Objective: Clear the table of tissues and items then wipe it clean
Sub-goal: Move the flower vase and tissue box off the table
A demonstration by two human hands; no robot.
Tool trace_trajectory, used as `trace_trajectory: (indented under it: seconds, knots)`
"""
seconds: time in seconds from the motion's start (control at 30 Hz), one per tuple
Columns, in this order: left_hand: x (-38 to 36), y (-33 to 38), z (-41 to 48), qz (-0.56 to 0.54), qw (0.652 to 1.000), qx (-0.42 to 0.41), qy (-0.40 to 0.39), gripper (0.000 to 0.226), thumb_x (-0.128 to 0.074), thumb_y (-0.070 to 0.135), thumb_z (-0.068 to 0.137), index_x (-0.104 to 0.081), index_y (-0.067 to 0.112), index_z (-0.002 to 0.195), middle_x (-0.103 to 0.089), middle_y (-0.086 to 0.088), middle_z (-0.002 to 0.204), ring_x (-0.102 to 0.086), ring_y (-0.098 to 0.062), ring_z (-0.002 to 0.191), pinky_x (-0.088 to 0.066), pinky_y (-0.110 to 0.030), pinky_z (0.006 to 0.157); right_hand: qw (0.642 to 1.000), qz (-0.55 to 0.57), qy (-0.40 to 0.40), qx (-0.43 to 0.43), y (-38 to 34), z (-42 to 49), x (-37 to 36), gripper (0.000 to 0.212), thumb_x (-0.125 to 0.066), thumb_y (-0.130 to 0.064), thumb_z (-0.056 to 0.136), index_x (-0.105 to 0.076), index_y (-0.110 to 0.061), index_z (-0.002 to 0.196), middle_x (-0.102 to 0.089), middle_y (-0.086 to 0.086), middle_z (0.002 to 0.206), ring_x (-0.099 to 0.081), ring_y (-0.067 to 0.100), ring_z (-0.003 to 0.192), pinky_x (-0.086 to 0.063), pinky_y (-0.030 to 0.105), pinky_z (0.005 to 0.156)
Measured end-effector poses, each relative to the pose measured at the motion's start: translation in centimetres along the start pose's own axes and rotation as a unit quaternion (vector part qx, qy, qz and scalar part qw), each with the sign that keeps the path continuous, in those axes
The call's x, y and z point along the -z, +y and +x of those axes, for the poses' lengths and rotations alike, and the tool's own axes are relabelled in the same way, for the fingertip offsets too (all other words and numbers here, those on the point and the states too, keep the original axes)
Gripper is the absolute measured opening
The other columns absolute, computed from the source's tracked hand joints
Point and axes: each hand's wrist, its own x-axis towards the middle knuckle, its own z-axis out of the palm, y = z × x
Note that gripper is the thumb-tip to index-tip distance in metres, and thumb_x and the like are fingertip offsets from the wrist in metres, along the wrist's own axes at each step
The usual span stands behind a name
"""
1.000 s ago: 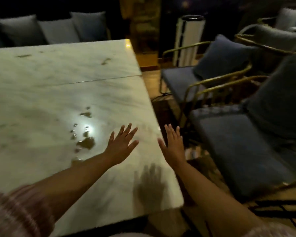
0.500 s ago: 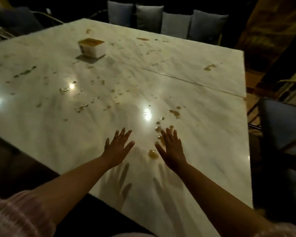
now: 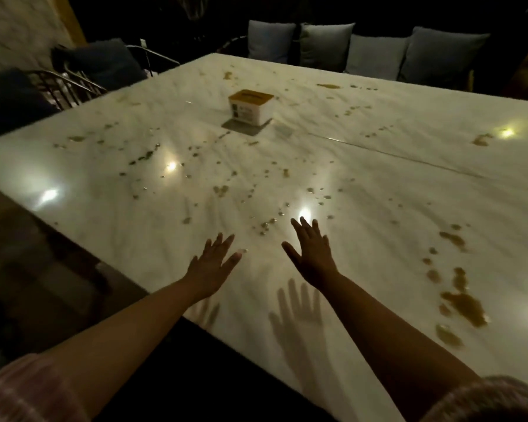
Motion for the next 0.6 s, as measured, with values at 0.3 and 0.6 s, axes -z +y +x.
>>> trace_trajectory:
  seconds: [0.3,0.6]
  knots:
    - [9.7,-8.9,9.8,0.040,0.998,-0.055,-0.016,0.061,-0.022,0.055,0.095,-0.001,0.036,0.149,0.009,0.007,0.158,0.008,-0.017,0.146,0.001,-0.049,0.114,0.996,0.061,0.020,-0.063,-8.1,8.9,-7.2,0.063,-0.038,-0.049,0.096,-0.016,-0.025,0.150,-0.013,-0.001,0.158,0.001,0.019,0.146,-0.005,0.046,0.116]
    - [17.4,-10.4,24.1,0.002,0.997,-0.074,-0.021,0.063,-0.024,0.055,0.095,-0.002,0.034,0.149,0.008,0.005,0.158,0.006,-0.018,0.146,-0.001,-0.049,0.114,0.984,0.118,0.062,-0.118,-8.6,25.4,-6.4,0.062,-0.042,-0.044,0.096,-0.021,-0.019,0.149,-0.021,0.003,0.157,-0.008,0.020,0.146,-0.011,0.035,0.116]
